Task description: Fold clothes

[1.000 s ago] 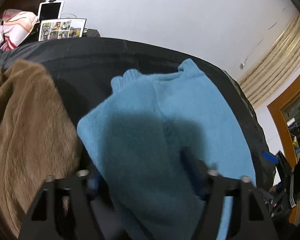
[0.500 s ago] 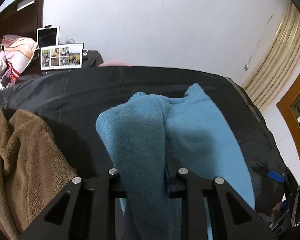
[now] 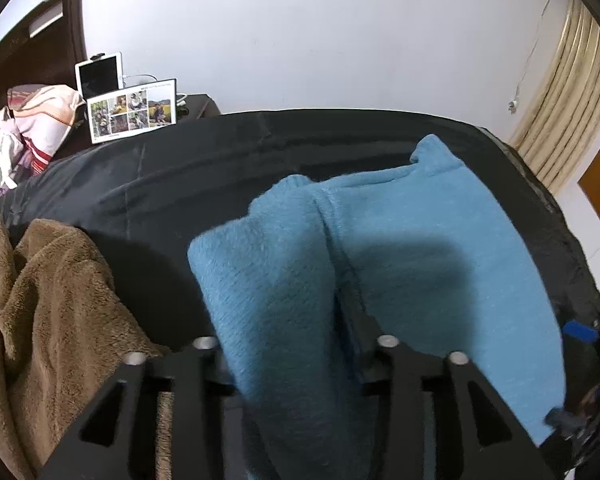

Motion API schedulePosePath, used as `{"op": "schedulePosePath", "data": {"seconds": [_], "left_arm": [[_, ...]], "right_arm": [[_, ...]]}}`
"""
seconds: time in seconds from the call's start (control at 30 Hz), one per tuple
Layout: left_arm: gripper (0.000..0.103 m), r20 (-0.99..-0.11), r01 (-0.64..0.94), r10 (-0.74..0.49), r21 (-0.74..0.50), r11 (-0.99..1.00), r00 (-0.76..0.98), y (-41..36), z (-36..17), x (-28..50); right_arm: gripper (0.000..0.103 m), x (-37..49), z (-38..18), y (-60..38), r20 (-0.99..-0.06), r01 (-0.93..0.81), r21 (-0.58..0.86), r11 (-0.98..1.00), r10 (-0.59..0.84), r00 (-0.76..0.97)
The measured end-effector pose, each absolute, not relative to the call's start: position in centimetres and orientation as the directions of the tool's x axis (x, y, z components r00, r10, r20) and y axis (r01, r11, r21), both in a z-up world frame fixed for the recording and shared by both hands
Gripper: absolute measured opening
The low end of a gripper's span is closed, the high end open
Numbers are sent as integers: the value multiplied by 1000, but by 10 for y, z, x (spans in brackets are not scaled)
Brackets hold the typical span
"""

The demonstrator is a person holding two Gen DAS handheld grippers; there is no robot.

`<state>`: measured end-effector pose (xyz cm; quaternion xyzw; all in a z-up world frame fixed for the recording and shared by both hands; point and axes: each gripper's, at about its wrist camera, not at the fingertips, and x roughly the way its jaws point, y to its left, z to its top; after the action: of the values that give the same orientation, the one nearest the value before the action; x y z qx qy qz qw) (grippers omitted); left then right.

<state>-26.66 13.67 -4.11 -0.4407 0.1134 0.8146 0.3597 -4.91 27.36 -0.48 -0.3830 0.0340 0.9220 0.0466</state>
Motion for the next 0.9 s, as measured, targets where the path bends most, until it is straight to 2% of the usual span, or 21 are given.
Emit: {"op": "schedulePosePath", "data": {"seconds": [0.1, 0.2, 0.47, 0.57, 0.8, 0.9], "left_arm": [[79, -802, -649, 490, -177, -740, -340, 125, -40, -275], [81, -780, -625, 559, -294, -723, -280, 104, -38, -281], [81, -763, -646, 613, -366, -670, -203, 88, -45, -268], [82, -762, -654, 624, -386, -650, -171, 95, -48, -267], [83, -747, -658, 654, -435, -615, -118, 103, -51, -270], [83, -732, -689, 680, -472, -550, -43, 112, -52, -264]], "right_arm": [[101, -52, 1, 287, -695, -135, 95, -986, 31, -718], [101, -55, 4, 307, -681, -152, 200, -968, -25, -732], [101, -91, -6, 349, -661, -202, 428, -881, -153, -735], [101, -106, -11, 349, -662, -198, 462, -864, -188, -725], [101, -134, -19, 342, -692, -166, 441, -882, -217, -688], [101, -146, -28, 345, -693, -158, 475, -866, -257, -674]]}}
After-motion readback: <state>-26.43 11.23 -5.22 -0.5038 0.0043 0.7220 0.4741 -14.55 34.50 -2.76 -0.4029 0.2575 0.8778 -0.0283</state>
